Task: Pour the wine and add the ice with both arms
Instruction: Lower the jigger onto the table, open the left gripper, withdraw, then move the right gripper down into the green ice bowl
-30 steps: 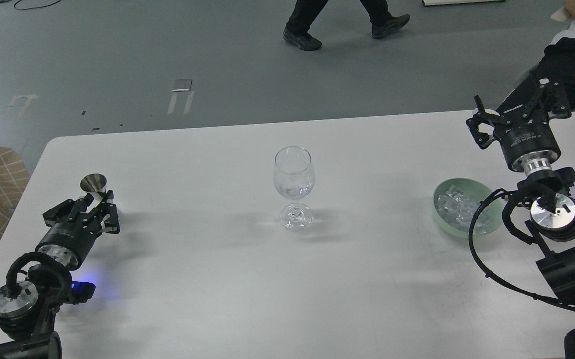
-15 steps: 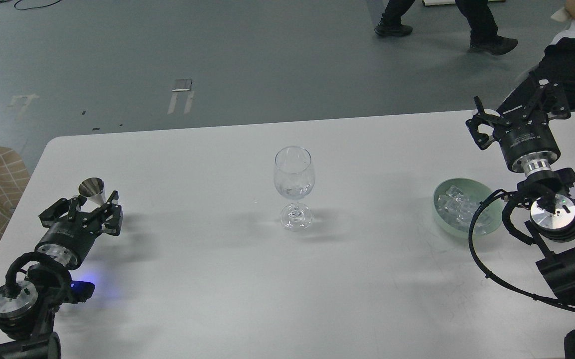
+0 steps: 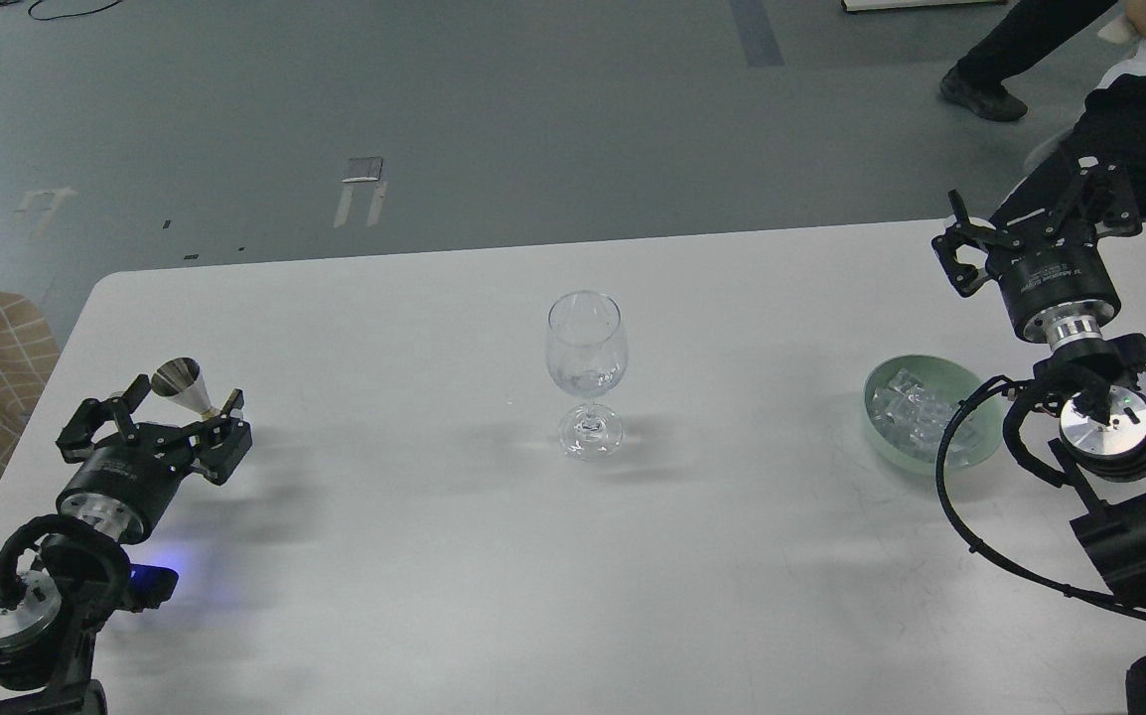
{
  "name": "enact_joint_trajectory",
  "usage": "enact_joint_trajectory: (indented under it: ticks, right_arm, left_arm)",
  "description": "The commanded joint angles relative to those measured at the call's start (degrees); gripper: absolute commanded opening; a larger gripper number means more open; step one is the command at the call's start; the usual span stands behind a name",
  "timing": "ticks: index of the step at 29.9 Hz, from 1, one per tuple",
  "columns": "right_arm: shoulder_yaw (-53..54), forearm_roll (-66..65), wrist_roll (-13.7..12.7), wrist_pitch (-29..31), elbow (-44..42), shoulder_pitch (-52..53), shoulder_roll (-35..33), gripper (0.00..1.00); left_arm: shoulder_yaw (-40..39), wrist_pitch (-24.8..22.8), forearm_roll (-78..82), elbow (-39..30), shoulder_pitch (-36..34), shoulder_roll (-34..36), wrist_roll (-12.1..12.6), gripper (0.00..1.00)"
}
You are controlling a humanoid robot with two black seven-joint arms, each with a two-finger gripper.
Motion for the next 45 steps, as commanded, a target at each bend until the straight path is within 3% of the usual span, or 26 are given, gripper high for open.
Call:
enact_joint_trajectory:
  ticks: [1,16,25,37,41,45]
  right_arm:
    - [0.06,0.0,0.01,0.0,-0.06,-0.01,0.0,1.0]
    - [-0.02,0.0,-0.26,0.52,0.38,-0.19,-0.97,1.0]
    - [-1.51,-0.96,-0.26,0.44,1.6,-0.1,-4.57,1.0]
    - [-2.57,-13.44,-0.26,0.44,4.95,1.04,-12.65,1.0]
    - [-2.75,-19.14,-0.26,0.79,5.65,2.01,-17.83,1.0]
    - [-2.75,-23.54,-0.26,0.97,6.7,1.83,-22.14,1.0]
  left_arm:
    - [-0.56,0.0,0.0,-0.73,0.03,1.04,-0.02,0.98]
    - [-0.57,1.59,0.0,-15.94,0.38,9.64,0.15,0.98]
    - [-0.48,1.49,0.08,-16.64,-1.99,12.12,0.06,0.98]
    - [3.73,3.43,1.31,-13.92,-8.14,13.08,0.15,0.98]
    - [9.52,3.17,10.42,-13.74,-10.95,17.99,-0.64,0.98]
    - [10.68,1.94,21.24,-12.26,-14.29,18.62,-1.95,0.98]
